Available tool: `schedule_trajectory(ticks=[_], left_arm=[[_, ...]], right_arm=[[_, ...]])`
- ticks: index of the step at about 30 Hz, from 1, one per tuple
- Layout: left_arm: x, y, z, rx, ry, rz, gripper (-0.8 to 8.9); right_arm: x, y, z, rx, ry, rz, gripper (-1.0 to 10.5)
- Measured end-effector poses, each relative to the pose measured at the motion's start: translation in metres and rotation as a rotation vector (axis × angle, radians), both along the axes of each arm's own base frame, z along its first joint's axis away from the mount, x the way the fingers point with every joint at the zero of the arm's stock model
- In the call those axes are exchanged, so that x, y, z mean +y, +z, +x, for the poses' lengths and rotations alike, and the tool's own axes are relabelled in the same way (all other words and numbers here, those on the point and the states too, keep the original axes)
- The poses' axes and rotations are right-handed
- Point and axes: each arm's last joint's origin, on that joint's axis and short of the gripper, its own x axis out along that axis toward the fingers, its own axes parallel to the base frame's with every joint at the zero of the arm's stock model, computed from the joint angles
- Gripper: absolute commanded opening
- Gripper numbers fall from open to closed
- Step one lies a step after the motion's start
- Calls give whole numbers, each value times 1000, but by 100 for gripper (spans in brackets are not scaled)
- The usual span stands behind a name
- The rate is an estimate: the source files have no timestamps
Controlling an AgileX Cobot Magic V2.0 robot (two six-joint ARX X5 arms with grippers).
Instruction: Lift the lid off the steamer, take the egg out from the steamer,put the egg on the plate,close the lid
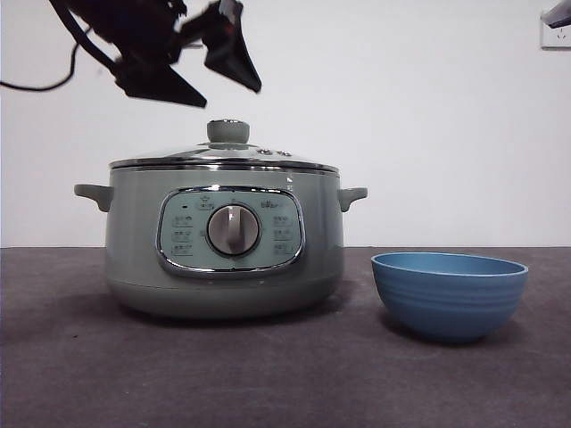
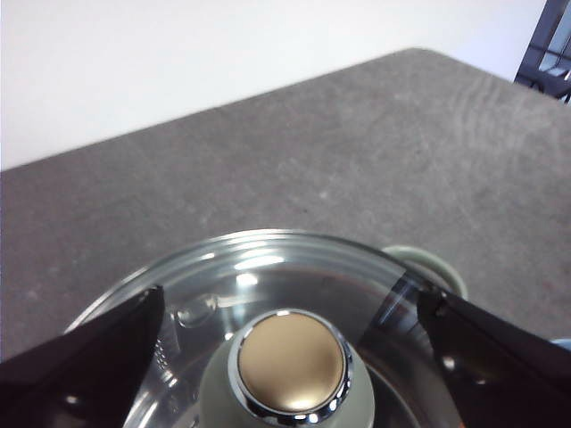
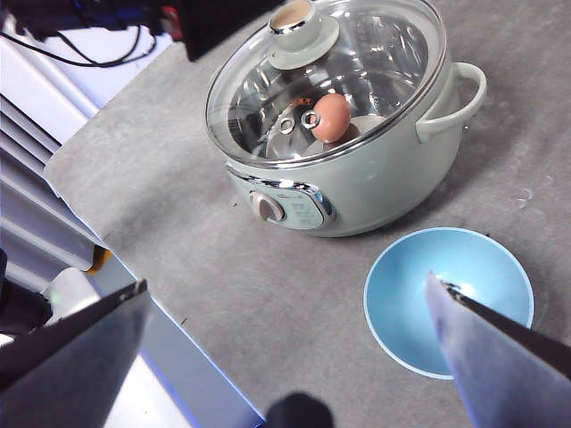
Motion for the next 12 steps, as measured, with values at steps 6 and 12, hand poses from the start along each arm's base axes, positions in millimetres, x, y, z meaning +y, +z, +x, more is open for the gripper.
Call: schedule_trajectory(ticks=[6,12], left_arm=[[-8,-25,11,73,-6,35,476],[-13,-31,10,102,-17,52,453]], right_arm=[[0,0,0,0,0,0,566],[0,0,0,0,0,0,566]])
